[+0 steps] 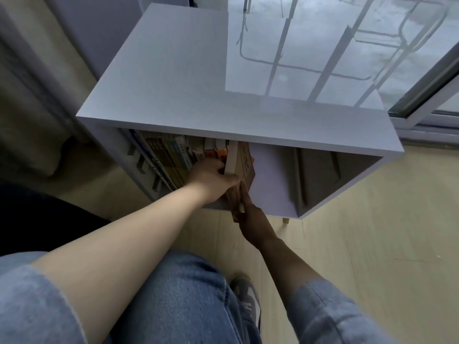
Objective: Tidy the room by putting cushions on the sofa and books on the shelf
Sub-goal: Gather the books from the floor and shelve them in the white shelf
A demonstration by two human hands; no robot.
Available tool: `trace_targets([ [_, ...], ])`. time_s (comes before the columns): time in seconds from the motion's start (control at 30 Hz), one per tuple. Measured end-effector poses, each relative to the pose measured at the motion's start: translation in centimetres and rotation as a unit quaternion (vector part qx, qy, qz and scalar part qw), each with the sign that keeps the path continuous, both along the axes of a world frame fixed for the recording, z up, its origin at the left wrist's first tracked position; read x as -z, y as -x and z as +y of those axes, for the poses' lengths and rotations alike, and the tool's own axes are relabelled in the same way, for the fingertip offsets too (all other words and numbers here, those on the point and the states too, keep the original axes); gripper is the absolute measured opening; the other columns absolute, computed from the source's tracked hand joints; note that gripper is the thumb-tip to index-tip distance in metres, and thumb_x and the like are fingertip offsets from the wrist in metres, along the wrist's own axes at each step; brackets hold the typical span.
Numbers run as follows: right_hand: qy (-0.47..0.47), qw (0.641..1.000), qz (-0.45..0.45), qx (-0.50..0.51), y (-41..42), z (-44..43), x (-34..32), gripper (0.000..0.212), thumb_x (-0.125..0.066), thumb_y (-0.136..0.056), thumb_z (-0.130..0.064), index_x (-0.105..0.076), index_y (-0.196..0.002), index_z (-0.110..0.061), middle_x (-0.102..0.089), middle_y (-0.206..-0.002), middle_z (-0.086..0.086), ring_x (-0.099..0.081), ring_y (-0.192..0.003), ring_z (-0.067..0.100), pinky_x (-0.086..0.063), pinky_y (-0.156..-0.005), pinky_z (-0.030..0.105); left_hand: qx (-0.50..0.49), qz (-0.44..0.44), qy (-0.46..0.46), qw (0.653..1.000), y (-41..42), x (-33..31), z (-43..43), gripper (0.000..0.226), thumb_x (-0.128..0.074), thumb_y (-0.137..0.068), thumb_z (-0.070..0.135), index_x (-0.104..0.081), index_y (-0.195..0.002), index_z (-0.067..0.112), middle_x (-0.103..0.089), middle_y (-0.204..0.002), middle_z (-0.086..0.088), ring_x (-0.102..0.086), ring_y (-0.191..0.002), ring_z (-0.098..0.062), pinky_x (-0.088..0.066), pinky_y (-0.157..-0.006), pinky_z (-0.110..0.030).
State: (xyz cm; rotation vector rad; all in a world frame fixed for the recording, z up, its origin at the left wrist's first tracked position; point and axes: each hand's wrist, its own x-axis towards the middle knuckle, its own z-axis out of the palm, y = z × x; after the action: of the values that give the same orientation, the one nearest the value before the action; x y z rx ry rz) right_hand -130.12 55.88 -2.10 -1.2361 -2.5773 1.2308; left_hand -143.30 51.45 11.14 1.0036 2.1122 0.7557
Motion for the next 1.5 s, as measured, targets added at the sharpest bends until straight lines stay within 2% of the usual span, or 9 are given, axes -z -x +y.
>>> trace_targets([
  [0.1,-0.010,1.000,-0.001,-0.004,0.4,0.6,0.0,0.081,-0.047,-0.099,-0.010,0.013,-0.151,-0.025,-0.062,-0.121,0.021,-0.063,-0.102,0.031,-0.051,-0.092,0.041,-0.040,0.013,0.004,0.999,0.3,0.0,0.1,0.035,-0.065,-0.086,0.032,-0.071,-0.090,-0.001,-0.071,-0.089,-0.019,-0.069,-0.082,-0.031,-0.058,-0.079,-0.042],
  [0.4,-0.015,1.000,0.002,0.001,1.3,1.8,0.0,0.075,-0.046,-0.100,-0.012,0.006,-0.153,-0.023,-0.060,-0.123,0.022,-0.062,-0.104,0.033,-0.051,-0.093,0.039,-0.072,0.021,-0.039,0.996,0.3,0.2,0.2,0.046,-0.064,-0.087,0.038,-0.069,-0.080,-0.007,-0.071,-0.081,-0.022,-0.069,-0.078,-0.034,-0.057,-0.077,-0.046],
  [0.63,-0.005,1.000,0.010,0.017,1.9,2.6,0.0,0.072,-0.045,-0.100,-0.013,0.001,-0.154,-0.023,-0.058,-0.127,0.022,-0.060,-0.108,0.033,-0.050,-0.093,0.039,-0.061,0.040,-0.037,0.997,0.4,0.7,0.4,0.047,-0.059,-0.089,0.041,-0.070,-0.075,-0.003,-0.071,-0.077,-0.018,-0.068,-0.074,-0.030,-0.056,-0.078,-0.041],
  [0.83,0.018,0.998,0.041,0.047,2.7,3.5,0.7,0.072,-0.046,-0.100,-0.016,0.000,-0.153,-0.035,-0.056,-0.130,0.020,-0.060,-0.109,0.033,-0.052,-0.092,0.047,-0.050,0.053,-0.002,0.997,0.6,1.5,0.0,0.030,-0.062,-0.090,0.033,-0.074,-0.089,0.005,-0.072,-0.087,-0.011,-0.067,-0.082,-0.022,-0.054,-0.081,-0.033],
  [0.97,0.049,0.996,0.046,0.061,3.2,3.7,0.8,0.064,-0.039,-0.098,-0.049,-0.007,-0.152,-0.039,-0.058,-0.126,0.018,-0.062,-0.106,0.032,-0.052,-0.092,0.048,-0.053,0.052,0.010,0.997,0.5,1.8,-0.1,0.025,-0.061,-0.090,0.028,-0.073,-0.089,0.006,-0.072,-0.088,-0.009,-0.067,-0.083,-0.020,-0.054,-0.080,-0.032],
  [1.07,0.093,0.988,0.080,0.094,3.5,4.0,0.4,0.066,-0.027,-0.087,-0.071,-0.040,-0.140,-0.033,-0.064,-0.114,0.010,-0.063,-0.103,0.028,-0.051,-0.095,0.048,-0.056,0.041,0.022,0.997,0.3,2.2,-0.2,0.019,-0.063,-0.089,0.026,-0.073,-0.090,0.010,-0.071,-0.089,-0.005,-0.066,-0.085,-0.019,-0.055,-0.081,-0.033],
  [1.13,0.101,0.986,0.081,0.109,3.5,4.0,0.2,0.052,-0.028,-0.093,-0.064,-0.047,-0.130,-0.032,-0.065,-0.105,0.008,-0.063,-0.096,0.023,-0.051,-0.094,0.048,-0.051,0.045,0.030,0.997,0.3,2.3,-0.2,0.016,-0.063,-0.089,0.026,-0.072,-0.090,0.013,-0.071,-0.090,-0.004,-0.066,-0.086,-0.018,-0.055,-0.080,-0.031],
  [1.2,0.074,0.992,0.058,0.085,3.4,3.9,0.5,0.044,-0.038,-0.101,-0.041,-0.032,-0.143,-0.031,-0.064,-0.111,0.011,-0.063,-0.097,0.025,-0.053,-0.091,0.046,-0.048,0.045,0.034,0.997,0.4,2.2,-0.2,0.015,-0.062,-0.089,0.024,-0.072,-0.088,0.013,-0.071,-0.089,-0.003,-0.066,-0.085,-0.018,-0.054,-0.079,-0.029],
  [1.5,0.006,0.997,0.062,0.051,2.4,4.2,-0.2,0.072,-0.050,-0.099,-0.020,-0.005,-0.155,-0.026,-0.059,-0.126,0.021,-0.063,-0.106,0.033,-0.052,-0.092,0.046,-0.040,0.054,0.044,0.997,0.1,1.3,-0.6,0.018,-0.059,-0.090,0.018,-0.074,-0.086,0.008,-0.072,-0.088,-0.006,-0.065,-0.084,-0.019,-0.050,-0.075,-0.025],
])
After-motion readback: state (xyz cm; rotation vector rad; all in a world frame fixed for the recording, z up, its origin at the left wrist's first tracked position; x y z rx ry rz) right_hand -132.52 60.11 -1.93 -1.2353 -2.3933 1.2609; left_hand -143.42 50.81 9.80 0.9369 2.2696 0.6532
